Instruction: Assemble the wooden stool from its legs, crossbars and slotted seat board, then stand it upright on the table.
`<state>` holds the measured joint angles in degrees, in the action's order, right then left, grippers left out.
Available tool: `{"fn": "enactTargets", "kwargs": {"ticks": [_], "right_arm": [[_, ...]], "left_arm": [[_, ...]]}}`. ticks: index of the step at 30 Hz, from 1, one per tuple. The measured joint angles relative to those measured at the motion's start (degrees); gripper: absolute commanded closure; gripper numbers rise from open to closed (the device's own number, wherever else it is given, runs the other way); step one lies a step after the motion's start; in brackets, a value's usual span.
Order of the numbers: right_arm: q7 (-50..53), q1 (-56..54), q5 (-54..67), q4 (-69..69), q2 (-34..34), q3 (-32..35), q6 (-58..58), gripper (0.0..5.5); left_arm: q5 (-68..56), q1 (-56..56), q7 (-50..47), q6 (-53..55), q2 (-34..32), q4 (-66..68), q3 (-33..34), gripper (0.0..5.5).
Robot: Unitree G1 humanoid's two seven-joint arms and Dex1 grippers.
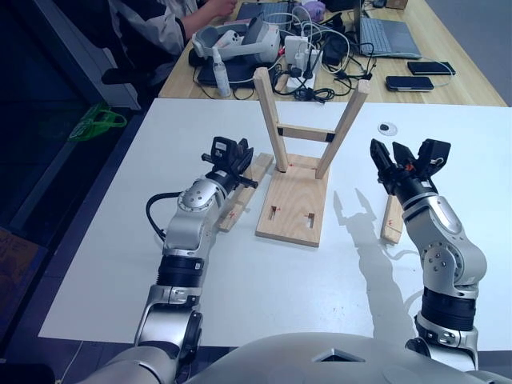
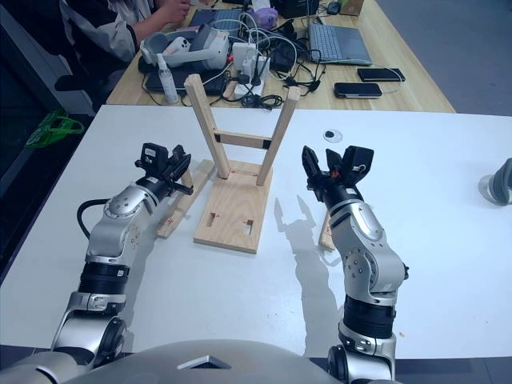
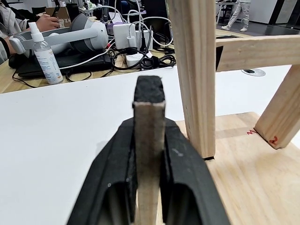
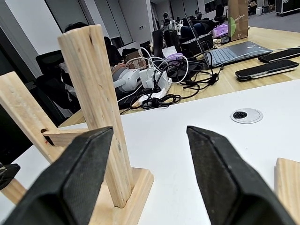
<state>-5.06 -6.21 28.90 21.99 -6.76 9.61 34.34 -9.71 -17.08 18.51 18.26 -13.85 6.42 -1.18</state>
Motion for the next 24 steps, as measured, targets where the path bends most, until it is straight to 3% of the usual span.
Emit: {"fn": "enactTargets", "kwargs": {"ticks": [5,6,16,24], "right_arm": [[-0.35,-0.01,0.00,0.00,-0.09,0.02,0.00,2.61],[-0.38,-0.02,-0.02,0.00,-0.10,0.02,0.00,2.61],[-0.53,-0.58,-0.13,-0.35,-0.40,-0.01,0.00,2.61],[-0.36,-0.56,-0.15,-0.17,-0.42,0.36,-0.12,2.61]], "left_arm": [[0.05,1.08,0.69,-0.78,-0.03,-0.76,0.30,5.10],[0.02,1.21,0.79,-0.87,-0.02,-0.84,0.39,4.74],[0.07,3.07,0.77,0.90,-0.37,-2.79,1.23,3.46],[-6.14,1.51,3.17,11.85,-4.60,-17.18,6.03,3.41]]}}
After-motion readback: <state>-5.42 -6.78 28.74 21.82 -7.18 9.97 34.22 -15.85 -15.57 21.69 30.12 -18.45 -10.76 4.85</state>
